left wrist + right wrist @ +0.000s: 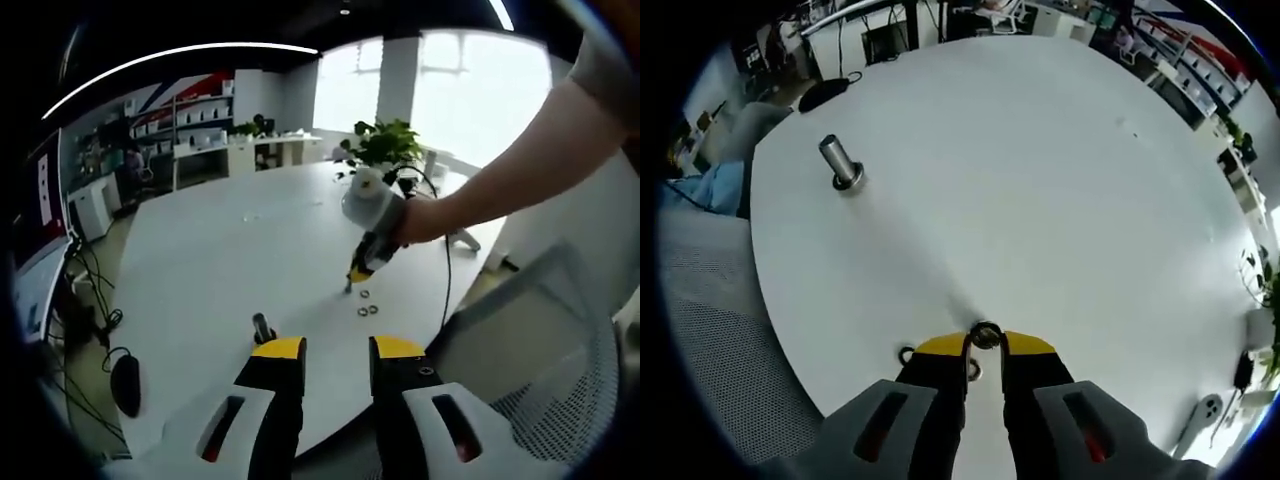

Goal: Place the washer onto the threaded stud by aligning its center hole with the stud, sliding it down to the base, and recovering from edge contact or off-axis alignment until the washer reaches the visible bottom stop.

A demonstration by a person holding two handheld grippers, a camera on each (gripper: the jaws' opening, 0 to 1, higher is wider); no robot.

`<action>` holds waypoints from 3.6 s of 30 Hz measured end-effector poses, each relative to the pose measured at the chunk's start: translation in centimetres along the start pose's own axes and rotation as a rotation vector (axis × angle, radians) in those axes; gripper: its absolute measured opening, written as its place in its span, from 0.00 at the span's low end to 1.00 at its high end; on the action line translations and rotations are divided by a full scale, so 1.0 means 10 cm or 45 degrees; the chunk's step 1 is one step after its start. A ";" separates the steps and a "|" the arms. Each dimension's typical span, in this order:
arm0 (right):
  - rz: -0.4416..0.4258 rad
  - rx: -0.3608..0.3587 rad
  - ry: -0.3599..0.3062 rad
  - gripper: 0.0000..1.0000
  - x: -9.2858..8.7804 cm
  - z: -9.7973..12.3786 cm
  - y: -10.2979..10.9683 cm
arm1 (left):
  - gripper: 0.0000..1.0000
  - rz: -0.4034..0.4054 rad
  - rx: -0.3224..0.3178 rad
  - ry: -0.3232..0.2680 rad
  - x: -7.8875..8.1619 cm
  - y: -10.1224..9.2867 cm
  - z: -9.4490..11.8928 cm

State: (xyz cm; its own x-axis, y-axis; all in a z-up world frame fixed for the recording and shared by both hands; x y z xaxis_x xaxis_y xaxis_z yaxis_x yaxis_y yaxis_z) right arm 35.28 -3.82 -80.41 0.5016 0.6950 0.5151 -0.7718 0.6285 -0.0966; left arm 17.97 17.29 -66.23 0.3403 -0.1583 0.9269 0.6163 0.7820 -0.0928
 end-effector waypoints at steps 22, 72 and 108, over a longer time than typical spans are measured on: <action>-0.029 0.014 0.037 0.14 -0.12 -0.16 0.05 | 0.23 -0.010 0.017 0.008 -0.01 0.01 0.01; -0.238 -0.070 0.018 0.21 -0.63 0.42 0.21 | 0.23 -0.042 -0.044 -0.047 0.05 -0.08 0.01; -0.274 -0.048 0.016 0.23 -0.47 0.03 0.16 | 0.23 -0.021 -0.025 -0.012 0.01 -0.04 0.00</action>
State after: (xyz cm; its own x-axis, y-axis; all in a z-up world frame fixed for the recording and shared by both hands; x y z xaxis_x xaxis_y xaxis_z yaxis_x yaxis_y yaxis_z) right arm 31.54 -6.17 -82.72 0.6583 0.5473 0.5168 -0.6313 0.7754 -0.0170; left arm 17.79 16.97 -66.11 0.3232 -0.1653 0.9318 0.6359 0.7671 -0.0845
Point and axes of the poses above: the point that each gripper's makers call its tool centre point, and the gripper's own axes: z roughly backward along the fingers, y roughly to its left, x roughly out of its top, the point moved 5 cm from there along z, roughly backward along the fingers, and after that the axes turned 11 degrees about -y, right-handed, at the moved point
